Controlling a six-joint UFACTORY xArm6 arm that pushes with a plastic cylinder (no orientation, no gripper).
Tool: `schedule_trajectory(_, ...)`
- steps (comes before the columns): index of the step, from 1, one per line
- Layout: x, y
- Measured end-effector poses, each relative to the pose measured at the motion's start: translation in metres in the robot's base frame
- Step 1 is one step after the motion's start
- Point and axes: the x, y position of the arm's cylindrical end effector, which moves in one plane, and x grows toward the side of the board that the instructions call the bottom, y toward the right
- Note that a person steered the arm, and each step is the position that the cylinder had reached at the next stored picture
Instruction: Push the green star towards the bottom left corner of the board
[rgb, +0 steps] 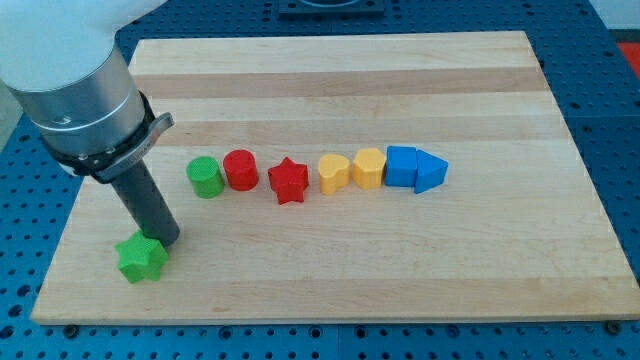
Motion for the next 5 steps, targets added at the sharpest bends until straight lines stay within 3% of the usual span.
schedule_trajectory(3,0.04,0.042)
schedule_trajectory(5,0.005,0.036)
